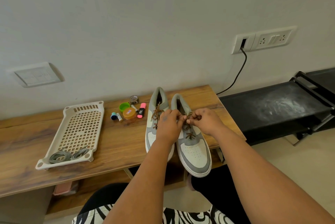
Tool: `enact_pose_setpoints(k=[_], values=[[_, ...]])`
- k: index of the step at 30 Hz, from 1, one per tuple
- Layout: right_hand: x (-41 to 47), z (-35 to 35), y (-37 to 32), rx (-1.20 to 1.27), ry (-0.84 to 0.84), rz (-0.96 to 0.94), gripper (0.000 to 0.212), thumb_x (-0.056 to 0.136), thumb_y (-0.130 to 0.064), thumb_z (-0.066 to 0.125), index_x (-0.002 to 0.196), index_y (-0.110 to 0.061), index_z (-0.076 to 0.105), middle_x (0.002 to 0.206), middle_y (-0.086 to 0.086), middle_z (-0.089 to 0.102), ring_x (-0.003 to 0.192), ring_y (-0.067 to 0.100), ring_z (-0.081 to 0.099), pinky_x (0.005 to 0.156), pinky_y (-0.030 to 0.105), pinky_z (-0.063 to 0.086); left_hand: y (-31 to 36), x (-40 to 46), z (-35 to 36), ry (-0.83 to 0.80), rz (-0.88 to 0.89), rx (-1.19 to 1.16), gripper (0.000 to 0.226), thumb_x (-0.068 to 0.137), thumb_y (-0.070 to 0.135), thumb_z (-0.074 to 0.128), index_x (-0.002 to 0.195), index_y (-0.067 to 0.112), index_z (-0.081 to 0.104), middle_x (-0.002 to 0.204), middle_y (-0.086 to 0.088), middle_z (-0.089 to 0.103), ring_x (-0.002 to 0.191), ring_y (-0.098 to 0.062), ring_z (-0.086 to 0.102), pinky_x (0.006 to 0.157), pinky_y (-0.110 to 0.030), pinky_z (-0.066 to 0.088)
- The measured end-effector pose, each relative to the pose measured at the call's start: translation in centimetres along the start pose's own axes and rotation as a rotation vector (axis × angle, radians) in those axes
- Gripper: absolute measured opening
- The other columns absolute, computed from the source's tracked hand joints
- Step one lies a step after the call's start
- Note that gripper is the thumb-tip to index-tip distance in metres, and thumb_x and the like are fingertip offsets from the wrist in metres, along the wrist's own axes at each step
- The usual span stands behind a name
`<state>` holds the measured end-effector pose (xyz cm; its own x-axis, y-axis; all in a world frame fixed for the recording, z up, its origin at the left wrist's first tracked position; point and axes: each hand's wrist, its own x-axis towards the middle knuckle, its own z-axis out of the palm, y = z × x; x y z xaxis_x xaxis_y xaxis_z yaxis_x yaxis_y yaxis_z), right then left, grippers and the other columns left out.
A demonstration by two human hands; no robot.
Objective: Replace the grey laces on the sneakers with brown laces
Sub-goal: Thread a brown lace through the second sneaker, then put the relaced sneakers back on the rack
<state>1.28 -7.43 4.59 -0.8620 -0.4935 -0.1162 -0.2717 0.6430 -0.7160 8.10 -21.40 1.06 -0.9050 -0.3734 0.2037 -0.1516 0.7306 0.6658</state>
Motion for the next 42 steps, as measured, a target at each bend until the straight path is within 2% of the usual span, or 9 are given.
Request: enact_pose_setpoints(k=[4,10,16,20,22,25,33,38,42], values=[[0.3,-0.2,0.5,-0.010,0.004,-0.024,0.011,0.084,-0.029,0.075,0.084,-0.019,0.070,0.085,-0.007,0.063,0.082,0.011,0.055,0.063,0.021,0.040,-0.2,0.3,-0.1,-0.021,-0.076,-0.130,0.017,0.094,0.033,0.063,0.085,0.019,0.058,0.090,0.005,0.051,0.088,-0.016,0.051,0.074,-0.026,0.037],[0.7,-0.7,0.8,-0.141,-0.021,0.012,0.021,0.083,-0.039,0.074,0.070,-0.036,0.058,0.104,-0.008,0.050,0.119,0.021,0.041,0.104,0.044,0.039,-0.2,0.7,-0.6,0.003,-0.079,-0.125,0.018,0.094,0.031,0.065,0.089,0.013,0.062,0.098,0.001,0.055,0.086,-0.014,0.055,0.076,-0.028,0.044],[0.3,-0.3,0.1,-0.003,-0.014,0.023,0.017,0.082,-0.036,0.076,0.084,-0.025,0.064,0.100,-0.004,0.057,0.105,0.019,0.054,0.088,0.035,0.047,0.8,0.5,-2.2,-0.074,-0.159,-0.196,0.015,0.091,0.030,0.068,0.090,0.016,0.066,0.098,-0.001,0.068,0.086,-0.014,0.065,0.084,-0.044,0.056],[-0.3,-1.0,-0.1,0.044,-0.193,0.292,0.105,0.064,-0.053,0.085,0.147,-0.018,0.031,0.145,0.008,0.044,0.132,0.030,0.044,0.105,0.048,0.043,0.9,0.5,-5.4,0.055,-0.195,-0.236,0.037,0.090,0.032,0.070,0.121,0.014,0.059,0.113,0.006,0.059,0.101,-0.013,0.061,0.088,-0.035,0.054],[-0.6,-0.8,-0.1,-0.023,-0.332,0.361,0.122,0.061,-0.051,0.088,0.153,-0.016,0.016,0.154,0.010,0.035,0.138,0.033,0.038,0.108,0.049,0.040,-0.7,0.3,-6.0,0.151,-0.283,-0.186,0.048,0.089,0.033,0.070,0.129,0.012,0.053,0.122,-0.002,0.058,0.114,-0.021,0.057,0.095,-0.039,0.050],[-0.8,1.0,-0.1,-0.089,-0.430,0.366,0.130,0.057,-0.048,0.091,0.153,-0.012,0.011,0.152,0.009,0.037,0.137,0.031,0.039,0.111,0.046,0.038,-3.3,-1.0,-4.8,-0.040,-0.537,-0.097,0.083,0.079,0.037,0.080,0.145,0.012,0.036,0.139,-0.009,0.045,0.130,-0.031,0.045,0.107,-0.046,0.042],[0.8,2.6,0.3,-0.070,-0.166,0.239,0.097,0.077,-0.042,0.080,0.152,-0.017,0.023,0.149,0.007,0.042,0.135,0.027,0.043,0.107,0.036,0.038,-4.2,-1.3,-2.7,-0.204,-0.730,-0.310,0.124,0.053,0.048,0.091,0.152,0.029,0.021,0.144,-0.008,0.045,0.129,-0.032,0.048,0.105,-0.053,0.045],[2.2,0.1,0.5,-0.246,-0.312,0.244,0.152,0.039,-0.086,0.074,0.157,-0.018,0.006,0.161,0.007,0.022,0.146,0.031,0.025,0.117,0.046,0.028,-0.5,-2.6,-2.5,-0.310,-0.776,-0.295,0.077,0.078,0.043,0.079,0.136,0.014,0.038,0.137,-0.004,0.039,0.121,-0.028,0.049,0.091,-0.035,0.049],[1.9,-0.7,0.0,-0.492,-0.354,0.283,0.169,0.036,-0.079,0.080,0.152,-0.012,-0.023,0.162,0.013,-0.017,0.149,0.038,-0.009,0.119,0.060,0.011,1.9,-2.3,-3.2,-0.473,-0.816,-0.509,0.033,0.091,0.006,0.051,0.124,0.008,0.051,0.119,-0.012,0.060,0.107,-0.025,0.062,0.086,-0.039,0.058]])
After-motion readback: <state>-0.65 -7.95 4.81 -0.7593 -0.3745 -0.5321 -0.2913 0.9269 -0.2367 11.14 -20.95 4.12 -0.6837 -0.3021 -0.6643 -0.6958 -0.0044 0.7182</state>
